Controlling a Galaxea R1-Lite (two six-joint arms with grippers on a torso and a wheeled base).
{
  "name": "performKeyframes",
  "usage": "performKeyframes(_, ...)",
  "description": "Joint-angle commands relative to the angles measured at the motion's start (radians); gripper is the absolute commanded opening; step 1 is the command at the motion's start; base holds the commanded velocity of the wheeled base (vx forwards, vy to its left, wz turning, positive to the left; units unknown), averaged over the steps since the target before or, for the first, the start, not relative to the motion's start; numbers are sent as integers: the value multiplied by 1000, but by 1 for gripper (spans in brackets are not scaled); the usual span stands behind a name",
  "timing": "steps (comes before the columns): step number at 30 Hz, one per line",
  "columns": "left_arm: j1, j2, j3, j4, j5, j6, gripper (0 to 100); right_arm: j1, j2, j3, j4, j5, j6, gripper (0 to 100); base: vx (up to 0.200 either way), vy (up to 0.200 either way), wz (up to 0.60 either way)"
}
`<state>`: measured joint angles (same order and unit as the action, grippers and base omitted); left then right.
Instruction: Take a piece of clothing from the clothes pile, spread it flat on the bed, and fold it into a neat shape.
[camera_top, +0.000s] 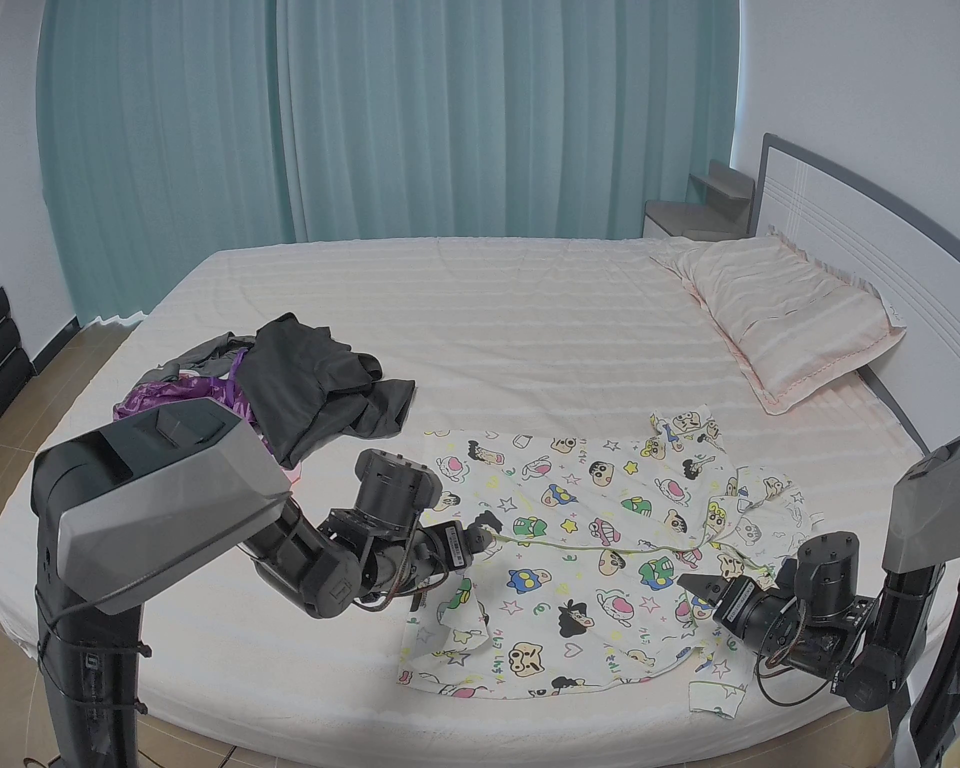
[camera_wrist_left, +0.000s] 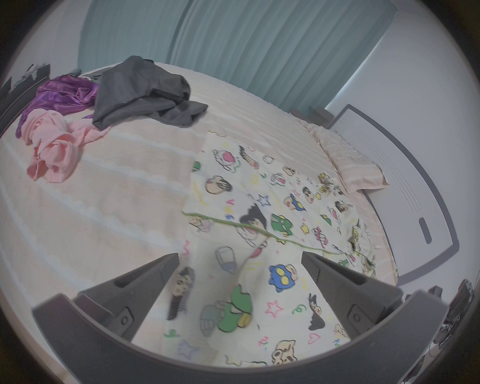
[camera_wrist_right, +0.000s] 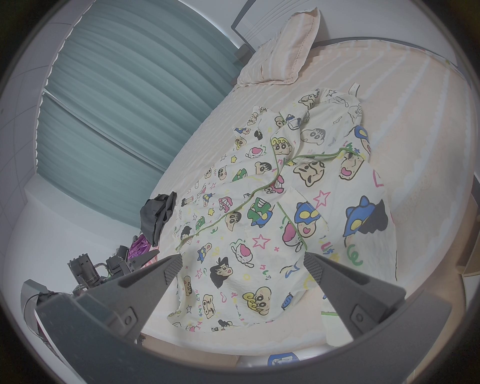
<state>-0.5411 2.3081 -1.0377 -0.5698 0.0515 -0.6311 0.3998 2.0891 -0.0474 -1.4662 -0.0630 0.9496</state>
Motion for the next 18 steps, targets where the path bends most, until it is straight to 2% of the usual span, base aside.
performKeyframes(1,-62,30,-7,-1,-1,-2,100,1,0,0,0,0,0,100,0,0,0)
performKeyframes(5,-89,74,-2,-1,1,4,100,1,0,0,0,0,0,100,0,0,0)
performKeyframes(14,-88,103,-2,-1,4,5,100,1,2,0,0,0,0,100,0,0,0)
performKeyframes(17,-89,113,-5,-4,-15,4,100,2,2,0,0,0,0,100,0,0,0)
performKeyframes(18,-88,117,-4,-21,-56,2,100,2,2,0,0,0,0,100,0,0,0)
